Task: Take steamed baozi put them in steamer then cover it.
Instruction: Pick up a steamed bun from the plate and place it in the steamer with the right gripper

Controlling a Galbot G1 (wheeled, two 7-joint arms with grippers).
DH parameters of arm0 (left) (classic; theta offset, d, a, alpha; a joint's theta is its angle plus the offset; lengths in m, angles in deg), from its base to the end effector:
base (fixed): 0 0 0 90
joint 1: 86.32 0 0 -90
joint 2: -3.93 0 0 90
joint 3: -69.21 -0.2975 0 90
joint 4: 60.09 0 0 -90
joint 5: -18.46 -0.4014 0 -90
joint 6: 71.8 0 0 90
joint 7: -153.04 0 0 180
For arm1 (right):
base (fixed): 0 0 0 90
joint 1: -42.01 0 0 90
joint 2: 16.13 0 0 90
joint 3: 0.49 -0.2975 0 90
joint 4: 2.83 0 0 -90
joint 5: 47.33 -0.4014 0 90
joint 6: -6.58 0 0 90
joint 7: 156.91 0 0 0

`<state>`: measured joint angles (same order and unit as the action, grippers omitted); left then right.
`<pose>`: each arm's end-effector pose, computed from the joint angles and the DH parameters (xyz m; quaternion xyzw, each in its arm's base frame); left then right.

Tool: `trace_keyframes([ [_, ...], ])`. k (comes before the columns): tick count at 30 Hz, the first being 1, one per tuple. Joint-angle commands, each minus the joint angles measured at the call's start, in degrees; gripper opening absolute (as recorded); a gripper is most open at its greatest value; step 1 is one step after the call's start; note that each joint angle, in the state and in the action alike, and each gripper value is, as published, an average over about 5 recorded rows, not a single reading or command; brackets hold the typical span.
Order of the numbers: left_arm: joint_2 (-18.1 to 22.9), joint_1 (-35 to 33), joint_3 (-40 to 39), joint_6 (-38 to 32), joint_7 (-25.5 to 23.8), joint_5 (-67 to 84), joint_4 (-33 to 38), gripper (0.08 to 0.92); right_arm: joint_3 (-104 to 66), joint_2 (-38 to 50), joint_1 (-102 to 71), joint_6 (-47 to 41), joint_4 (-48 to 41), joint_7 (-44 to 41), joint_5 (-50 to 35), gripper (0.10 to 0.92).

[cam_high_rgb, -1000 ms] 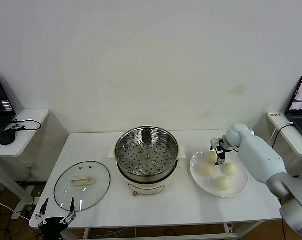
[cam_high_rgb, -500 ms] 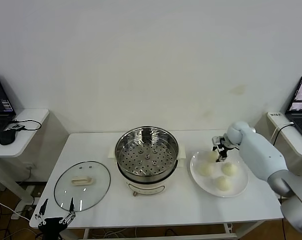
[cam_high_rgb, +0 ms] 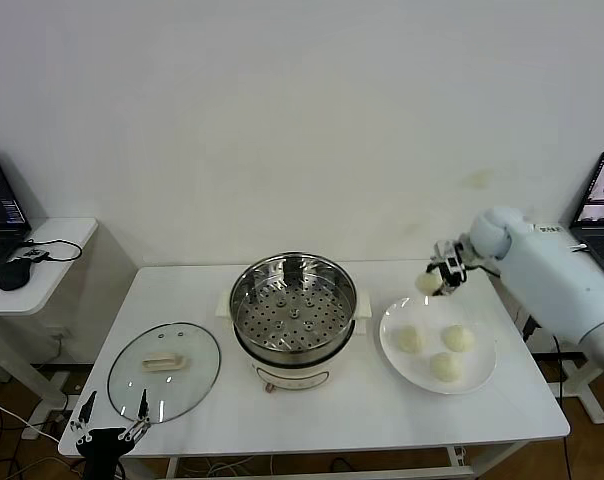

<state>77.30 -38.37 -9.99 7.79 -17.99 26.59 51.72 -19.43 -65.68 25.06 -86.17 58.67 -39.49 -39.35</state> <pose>0.1900 0.1094 -0.3359 0.0825 -0.9888 -0.1081 0.0611 0.5964 -0.0634 -0.0621 0.4737 -0.5799 0.6096 0.2601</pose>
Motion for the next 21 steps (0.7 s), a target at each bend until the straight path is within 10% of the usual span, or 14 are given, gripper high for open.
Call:
trace_keyframes([
  [1,-0.3,0.4,0.0,0.5,-0.1,1.2,0.1,0.823,9.7,1.9,11.5,-1.3,8.2,-0.1,-12.5,0.604],
  [21,-1.7,2.9,-0.8,0.6,-1.4,4.1,-1.0,0.823,27.5,-22.2,18.2,12.9,1.8,7.8,-15.9,0.619],
])
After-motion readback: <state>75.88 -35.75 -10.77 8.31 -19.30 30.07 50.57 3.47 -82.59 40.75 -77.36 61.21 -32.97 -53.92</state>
